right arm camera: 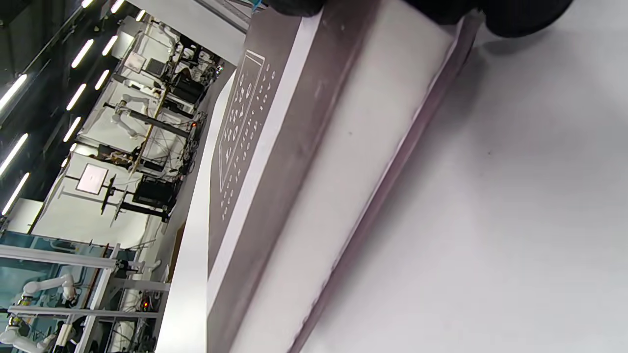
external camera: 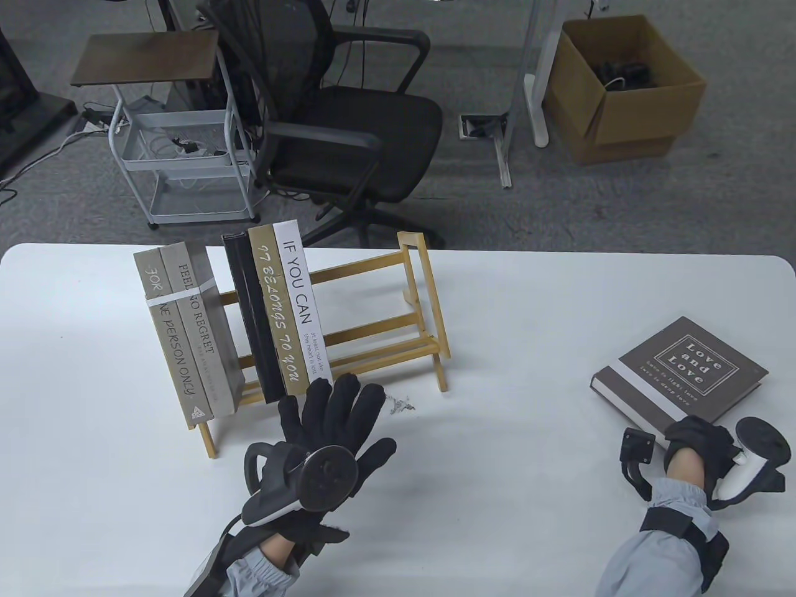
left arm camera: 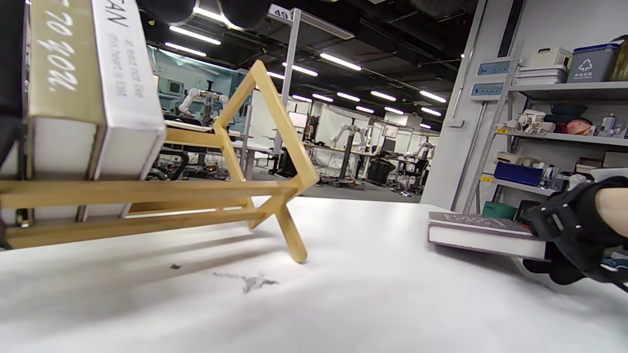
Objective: Push a thick book into a tightly packed book rack slot
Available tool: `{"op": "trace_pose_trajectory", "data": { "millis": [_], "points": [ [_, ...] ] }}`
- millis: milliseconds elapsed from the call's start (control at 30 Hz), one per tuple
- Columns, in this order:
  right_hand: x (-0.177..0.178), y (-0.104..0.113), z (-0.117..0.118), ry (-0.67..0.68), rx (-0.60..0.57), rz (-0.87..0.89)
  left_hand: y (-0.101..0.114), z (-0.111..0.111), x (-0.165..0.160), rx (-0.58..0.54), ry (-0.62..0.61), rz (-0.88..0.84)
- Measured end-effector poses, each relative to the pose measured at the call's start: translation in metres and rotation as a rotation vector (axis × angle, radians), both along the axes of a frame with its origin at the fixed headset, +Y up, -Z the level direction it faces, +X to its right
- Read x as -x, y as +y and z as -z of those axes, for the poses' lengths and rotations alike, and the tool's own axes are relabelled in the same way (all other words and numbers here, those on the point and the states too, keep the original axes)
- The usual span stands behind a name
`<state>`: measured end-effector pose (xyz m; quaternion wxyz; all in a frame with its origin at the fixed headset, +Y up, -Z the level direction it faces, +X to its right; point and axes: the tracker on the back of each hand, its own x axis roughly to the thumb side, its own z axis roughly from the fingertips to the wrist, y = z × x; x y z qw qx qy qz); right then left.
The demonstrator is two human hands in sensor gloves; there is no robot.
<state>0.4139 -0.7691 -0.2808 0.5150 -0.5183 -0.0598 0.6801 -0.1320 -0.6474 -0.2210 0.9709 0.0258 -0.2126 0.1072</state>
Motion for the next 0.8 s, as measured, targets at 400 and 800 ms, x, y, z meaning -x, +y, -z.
{"op": "trace_pose_trajectory", "data": {
  "millis": [400, 800],
  "points": [
    [0.016, 0.023, 0.010, 0.063, -0.315, -0.104, 0.001, 0.000, 0.004, -0.005, 0.006, -0.019],
    [0.095, 0.098, 0.028, 0.502, -0.742, -0.255, 0.003, 0.000, 0.009, -0.011, 0.017, -0.030]
  ]
}}
